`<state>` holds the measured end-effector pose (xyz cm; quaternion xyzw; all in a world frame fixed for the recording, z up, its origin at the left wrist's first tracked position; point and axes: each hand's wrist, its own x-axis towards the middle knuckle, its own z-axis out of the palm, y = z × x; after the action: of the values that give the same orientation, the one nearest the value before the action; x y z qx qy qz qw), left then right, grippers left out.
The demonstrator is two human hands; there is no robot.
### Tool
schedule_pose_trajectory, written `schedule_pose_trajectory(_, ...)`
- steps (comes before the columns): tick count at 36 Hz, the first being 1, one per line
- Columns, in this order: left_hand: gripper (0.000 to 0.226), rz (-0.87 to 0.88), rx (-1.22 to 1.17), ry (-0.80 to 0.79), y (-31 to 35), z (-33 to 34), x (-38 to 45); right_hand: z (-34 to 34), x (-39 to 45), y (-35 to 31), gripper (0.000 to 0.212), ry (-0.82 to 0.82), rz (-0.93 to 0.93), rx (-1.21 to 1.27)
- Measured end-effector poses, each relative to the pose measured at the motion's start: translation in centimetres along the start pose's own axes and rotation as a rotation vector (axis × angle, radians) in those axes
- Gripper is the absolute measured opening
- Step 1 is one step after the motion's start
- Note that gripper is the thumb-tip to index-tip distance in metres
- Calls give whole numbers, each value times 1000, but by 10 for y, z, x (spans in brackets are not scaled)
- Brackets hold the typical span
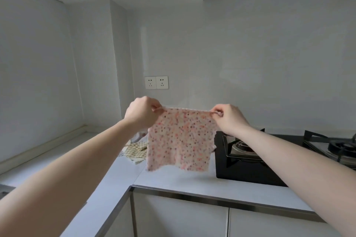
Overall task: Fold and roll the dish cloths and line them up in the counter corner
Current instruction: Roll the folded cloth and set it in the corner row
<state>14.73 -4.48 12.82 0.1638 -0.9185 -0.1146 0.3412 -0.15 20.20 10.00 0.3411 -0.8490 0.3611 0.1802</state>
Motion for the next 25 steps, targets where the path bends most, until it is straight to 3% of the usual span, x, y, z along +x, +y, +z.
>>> schedule_pose_trajectory(3, 12, 64, -67, 119, 5, -7, -7, -17, -7, 0, 16, 71, -61, 20)
schedule_pose_trajectory(5, 12, 100, -74, 100, 6, -10, -21, -26, -17, 4, 13, 70, -92, 30)
schedule_pose_trajectory(18, 16, 185, 105, -471, -20, 43, -121, 13, -104, 67, 15, -456, -20, -98)
schedule_pose_trajectory(25, 20, 136, 133, -579, -29, 67, -135, 29, -108, 79, 10, -481, 35, -71)
